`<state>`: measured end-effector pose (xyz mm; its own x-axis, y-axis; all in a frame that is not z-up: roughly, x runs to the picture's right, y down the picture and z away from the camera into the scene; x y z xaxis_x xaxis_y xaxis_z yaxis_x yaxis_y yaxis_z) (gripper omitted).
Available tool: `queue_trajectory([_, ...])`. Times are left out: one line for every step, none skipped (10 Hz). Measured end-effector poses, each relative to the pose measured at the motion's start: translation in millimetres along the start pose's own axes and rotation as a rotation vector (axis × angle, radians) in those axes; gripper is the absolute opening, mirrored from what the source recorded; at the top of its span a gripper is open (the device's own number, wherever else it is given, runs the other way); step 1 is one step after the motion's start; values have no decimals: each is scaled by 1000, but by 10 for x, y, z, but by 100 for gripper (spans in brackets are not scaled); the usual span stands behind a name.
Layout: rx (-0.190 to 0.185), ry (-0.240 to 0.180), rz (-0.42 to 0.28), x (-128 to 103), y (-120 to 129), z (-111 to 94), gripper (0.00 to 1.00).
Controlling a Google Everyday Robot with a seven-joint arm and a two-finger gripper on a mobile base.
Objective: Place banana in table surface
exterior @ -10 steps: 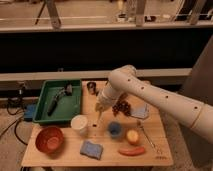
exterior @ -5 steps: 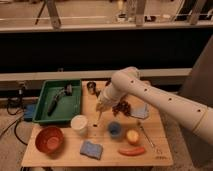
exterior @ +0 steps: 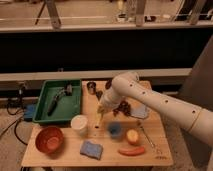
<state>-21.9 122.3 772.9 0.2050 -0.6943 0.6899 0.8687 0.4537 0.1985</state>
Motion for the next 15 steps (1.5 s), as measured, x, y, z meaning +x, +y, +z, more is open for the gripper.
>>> queue_trajectory([-1,-8,5,32,48,65,0])
queue_trajectory([-1,-16,10,59,101,129,0])
queue_trajectory([1,-25,12,81,145,190,0])
queue_trajectory([0,-31,15,94,182,232,0])
queue_trajectory([-10,-39,21,112,239,304,0])
queue_trajectory([-19,-46,24,119,275,363,0])
queue_trajectory([-26,-51,23,122,290,416,1])
queue_trajectory([-38,-55,22,122,303,464,7])
queue_trajectory([-47,-59,14,112,304,514,18])
queue_trajectory([-51,-62,8,105,299,554,27])
queue_trajectory([-50,-67,1,101,309,602,39])
queue_trajectory([-49,-71,-3,101,330,652,48])
queue_trajectory([-46,-75,-6,102,351,707,59])
queue_trajectory([-46,-77,-6,106,371,755,68])
queue_trajectory([-46,-78,-7,110,383,800,76])
